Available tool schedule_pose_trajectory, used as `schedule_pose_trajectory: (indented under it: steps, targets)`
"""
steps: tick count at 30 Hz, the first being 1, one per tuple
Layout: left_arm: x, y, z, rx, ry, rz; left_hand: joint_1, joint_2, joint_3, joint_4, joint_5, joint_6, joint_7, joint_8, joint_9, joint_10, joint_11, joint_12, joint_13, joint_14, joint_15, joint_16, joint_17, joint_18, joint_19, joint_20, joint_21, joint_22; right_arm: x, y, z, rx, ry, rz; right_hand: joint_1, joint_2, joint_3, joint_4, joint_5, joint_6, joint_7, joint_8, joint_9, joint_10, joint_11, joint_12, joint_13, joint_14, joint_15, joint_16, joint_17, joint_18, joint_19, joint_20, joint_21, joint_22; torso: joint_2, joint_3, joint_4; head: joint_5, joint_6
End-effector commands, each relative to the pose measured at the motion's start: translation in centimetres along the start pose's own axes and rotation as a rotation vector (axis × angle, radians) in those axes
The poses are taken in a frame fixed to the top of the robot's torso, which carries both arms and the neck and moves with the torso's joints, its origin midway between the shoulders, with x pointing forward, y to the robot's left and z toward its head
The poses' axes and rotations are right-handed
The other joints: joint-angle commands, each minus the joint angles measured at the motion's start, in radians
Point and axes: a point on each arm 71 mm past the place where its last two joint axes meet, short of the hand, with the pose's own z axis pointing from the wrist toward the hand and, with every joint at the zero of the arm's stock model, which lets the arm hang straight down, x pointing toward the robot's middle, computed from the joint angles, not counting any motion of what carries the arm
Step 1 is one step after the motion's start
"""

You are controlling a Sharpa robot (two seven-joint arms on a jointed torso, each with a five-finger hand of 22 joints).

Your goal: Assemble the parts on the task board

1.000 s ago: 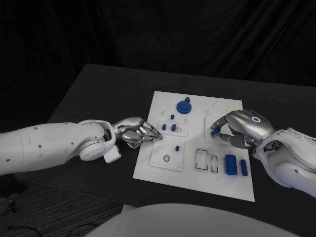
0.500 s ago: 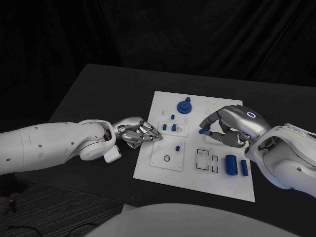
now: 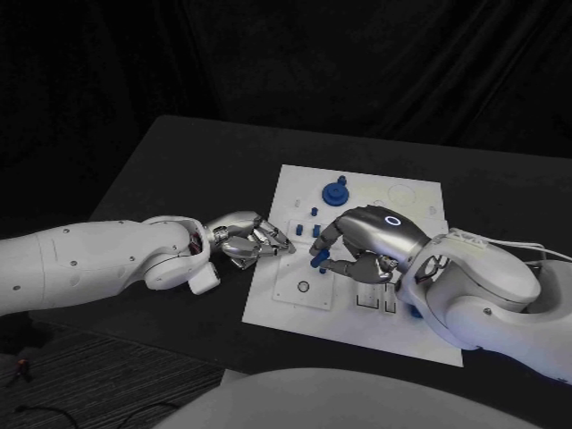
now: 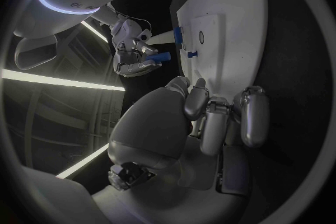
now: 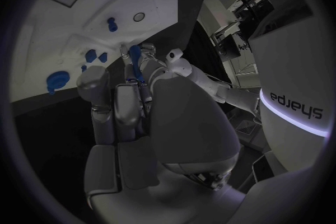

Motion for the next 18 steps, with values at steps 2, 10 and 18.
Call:
schedule_pose_trajectory:
  steps: [2,10,18]
  targets:
    - [0.2,-0.1,0.0,0.009,0.011,-0.008,0.000,-0.013,0.006,-0.002,0.006,0.006,0.002,0.005,0.002,0.231,-0.061,0.248,0.458,0.100,-0.004,0.003,0.263,0.007,-0.009,0.002,-0.004,0.153,1.2,0.9,0.8,-0.063,0.059,-0.044,-0.010,-0.012,0.001,-0.002,0.008,0.009,-0.003,-0.007,0.001,0.051,-0.037,-0.011,-0.001,0.019,-0.002,0.030,0.039,-0.018,0.021,-0.001,0.042,0.125,0.000,0.0000,0.0005,0.003,0.000]
    - [0.2,-0.1,-0.2,0.005,0.013,-0.009,0.000,-0.013,0.007,-0.002,0.006,0.006,0.002,0.005,0.002,0.231,-0.060,0.248,0.458,0.100,-0.004,0.003,0.263,0.007,-0.009,0.002,-0.003,0.153,2.9,2.2,1.9,-0.127,0.105,-0.122,-0.016,-0.019,0.006,-0.006,0.021,0.009,-0.003,-0.015,0.002,0.058,-0.038,-0.026,-0.004,0.044,-0.003,0.081,0.108,-0.031,0.050,-0.003,0.125,0.141,0.001,-0.0003,0.0015,0.007,0.000]
    - [0.1,-0.1,-0.3,0.005,0.009,-0.009,0.000,-0.013,0.007,-0.002,0.006,0.006,0.002,0.005,0.002,0.231,-0.060,0.248,0.458,0.100,-0.004,0.003,0.263,0.007,-0.009,0.002,-0.003,0.153,3.5,2.5,2.1,-0.146,0.129,-0.181,-0.019,-0.023,0.007,-0.008,0.022,0.010,-0.003,-0.017,0.003,0.061,-0.038,-0.030,-0.005,0.049,-0.003,0.091,0.120,-0.034,0.058,-0.003,0.149,0.146,0.001,-0.0002,0.0005,0.008,0.000]
